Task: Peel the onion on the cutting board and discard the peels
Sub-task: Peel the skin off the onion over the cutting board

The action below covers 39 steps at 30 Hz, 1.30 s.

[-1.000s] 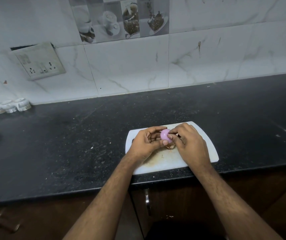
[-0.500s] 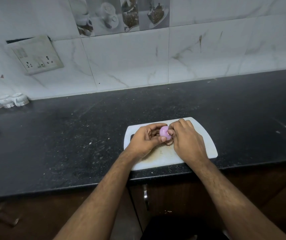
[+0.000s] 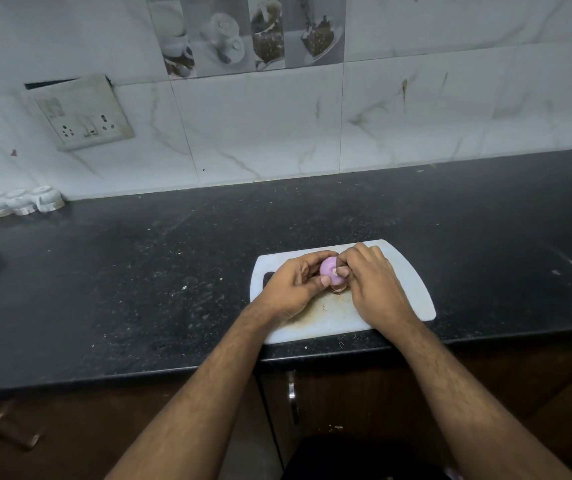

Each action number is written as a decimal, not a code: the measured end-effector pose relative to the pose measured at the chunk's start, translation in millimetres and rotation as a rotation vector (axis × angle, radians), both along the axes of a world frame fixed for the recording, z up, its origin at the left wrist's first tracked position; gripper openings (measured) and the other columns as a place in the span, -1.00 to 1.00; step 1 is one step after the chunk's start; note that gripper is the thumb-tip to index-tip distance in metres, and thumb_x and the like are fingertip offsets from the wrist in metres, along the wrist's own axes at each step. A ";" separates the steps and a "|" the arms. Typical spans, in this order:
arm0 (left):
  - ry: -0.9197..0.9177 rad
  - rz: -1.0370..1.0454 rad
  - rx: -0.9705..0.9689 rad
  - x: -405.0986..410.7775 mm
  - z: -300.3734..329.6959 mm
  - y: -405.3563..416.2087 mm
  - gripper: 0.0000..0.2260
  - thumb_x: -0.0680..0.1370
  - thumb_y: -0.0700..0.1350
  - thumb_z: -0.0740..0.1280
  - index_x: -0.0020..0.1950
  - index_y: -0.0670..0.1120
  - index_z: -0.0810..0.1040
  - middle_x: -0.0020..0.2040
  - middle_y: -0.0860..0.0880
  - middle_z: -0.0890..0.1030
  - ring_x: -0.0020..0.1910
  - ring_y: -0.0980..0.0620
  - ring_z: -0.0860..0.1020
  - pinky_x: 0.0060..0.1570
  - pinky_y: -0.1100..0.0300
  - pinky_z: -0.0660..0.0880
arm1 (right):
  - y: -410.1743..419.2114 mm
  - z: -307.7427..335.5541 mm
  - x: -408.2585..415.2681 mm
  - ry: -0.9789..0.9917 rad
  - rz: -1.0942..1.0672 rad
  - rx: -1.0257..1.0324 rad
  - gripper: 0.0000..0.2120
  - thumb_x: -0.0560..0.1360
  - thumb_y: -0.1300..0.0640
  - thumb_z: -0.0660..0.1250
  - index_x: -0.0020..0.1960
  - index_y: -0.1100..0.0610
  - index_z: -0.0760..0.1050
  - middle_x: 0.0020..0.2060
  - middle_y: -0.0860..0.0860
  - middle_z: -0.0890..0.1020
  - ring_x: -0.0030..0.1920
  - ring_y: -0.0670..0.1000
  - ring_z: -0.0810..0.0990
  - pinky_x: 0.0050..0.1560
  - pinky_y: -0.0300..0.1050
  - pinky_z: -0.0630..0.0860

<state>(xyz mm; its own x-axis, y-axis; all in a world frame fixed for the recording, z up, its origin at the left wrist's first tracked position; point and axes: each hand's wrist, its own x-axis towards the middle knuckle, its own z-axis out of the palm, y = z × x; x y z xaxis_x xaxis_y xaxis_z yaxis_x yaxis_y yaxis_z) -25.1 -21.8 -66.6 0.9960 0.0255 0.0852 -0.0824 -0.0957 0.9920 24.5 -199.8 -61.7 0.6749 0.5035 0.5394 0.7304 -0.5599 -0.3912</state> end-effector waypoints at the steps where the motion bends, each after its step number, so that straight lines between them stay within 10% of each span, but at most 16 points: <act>1: -0.004 0.005 -0.008 -0.2 -0.1 -0.2 -0.59 0.63 -0.32 0.36 0.49 -0.22 0.48 0.36 -0.13 0.64 0.41 -0.09 0.58 0.52 -0.12 0.40 | -0.5 -1.4 1.4 0.008 0.011 0.014 -0.89 0.62 0.26 0.26 -0.01 0.07 0.48 -0.06 -0.10 0.49 -0.05 -0.01 0.38 -0.01 0.02 0.44; 9: -0.023 0.054 -0.062 4.9 -2.3 3.6 -0.62 0.65 -0.36 0.34 0.48 -0.25 0.46 0.31 -0.20 0.66 0.32 -0.09 0.63 0.44 -0.05 0.49 | -3.0 1.5 -1.6 0.121 0.044 0.196 -0.81 0.71 0.02 0.11 -0.02 0.01 0.42 -0.09 -0.14 0.47 -0.02 -0.07 0.37 -0.08 -0.23 0.35; 31: -0.084 -0.039 -0.065 -5.5 7.7 -1.9 -0.64 0.59 -0.18 0.47 0.36 -0.22 0.55 0.19 -0.15 0.69 0.17 -0.02 0.67 0.24 0.08 0.59 | -1.6 3.5 -9.0 -0.052 -0.054 0.200 -0.93 0.63 0.13 0.31 -0.01 0.07 0.55 -0.12 -0.15 0.55 -0.07 -0.07 0.47 -0.18 0.01 0.53; 39: -0.134 -0.015 0.186 -7.5 9.0 -5.5 -0.72 0.53 0.01 0.54 0.23 0.12 0.67 0.23 -0.18 0.64 0.22 -0.18 0.62 0.28 -0.02 0.57 | 0.2 -1.8 1.3 0.056 0.020 0.102 -0.91 0.64 0.19 0.19 0.01 0.11 0.46 -0.06 -0.08 0.50 -0.01 0.00 0.41 -0.11 0.00 0.45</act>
